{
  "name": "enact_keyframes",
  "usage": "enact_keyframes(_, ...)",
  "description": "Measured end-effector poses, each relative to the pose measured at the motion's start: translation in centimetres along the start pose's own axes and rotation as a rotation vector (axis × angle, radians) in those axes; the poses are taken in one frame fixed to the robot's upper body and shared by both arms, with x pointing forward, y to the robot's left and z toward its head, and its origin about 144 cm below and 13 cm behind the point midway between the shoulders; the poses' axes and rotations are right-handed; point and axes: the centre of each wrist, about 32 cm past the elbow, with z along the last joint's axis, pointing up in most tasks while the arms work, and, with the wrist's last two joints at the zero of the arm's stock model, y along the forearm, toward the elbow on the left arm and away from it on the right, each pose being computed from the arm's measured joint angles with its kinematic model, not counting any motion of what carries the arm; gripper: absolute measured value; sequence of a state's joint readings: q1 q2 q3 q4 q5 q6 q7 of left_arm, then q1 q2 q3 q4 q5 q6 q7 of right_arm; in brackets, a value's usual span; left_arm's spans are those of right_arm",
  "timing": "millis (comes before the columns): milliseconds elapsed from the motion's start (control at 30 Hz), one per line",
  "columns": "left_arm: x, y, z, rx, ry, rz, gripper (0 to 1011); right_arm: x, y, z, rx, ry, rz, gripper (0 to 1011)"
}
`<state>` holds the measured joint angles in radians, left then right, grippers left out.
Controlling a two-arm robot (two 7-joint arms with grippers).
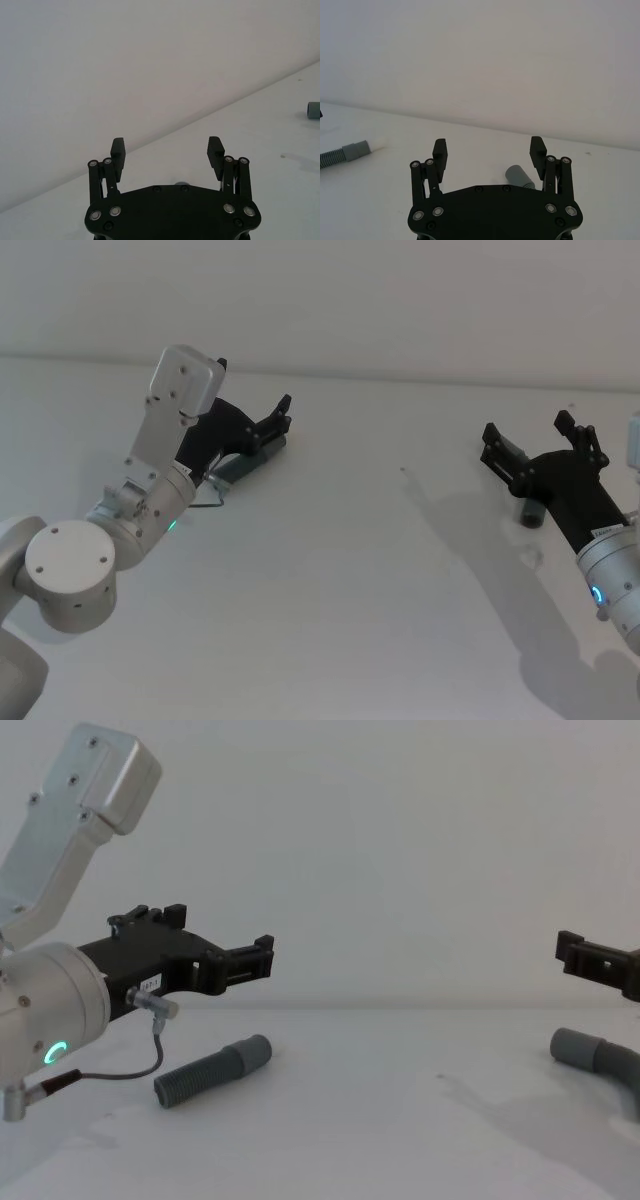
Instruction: Use both hands to pick up one end of the pipe from the table, align the ends, and insert them.
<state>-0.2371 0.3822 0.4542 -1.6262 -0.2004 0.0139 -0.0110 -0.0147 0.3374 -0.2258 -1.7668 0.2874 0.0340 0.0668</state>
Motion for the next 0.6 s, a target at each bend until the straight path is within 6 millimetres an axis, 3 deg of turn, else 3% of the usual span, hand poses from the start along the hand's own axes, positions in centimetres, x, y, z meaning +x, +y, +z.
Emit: enact_keyframes(600,0.00,0.00,0.00,0.000,0.000,0.000,1002,0.00,0.00,0.00,0.000,0.000,0.000,1010)
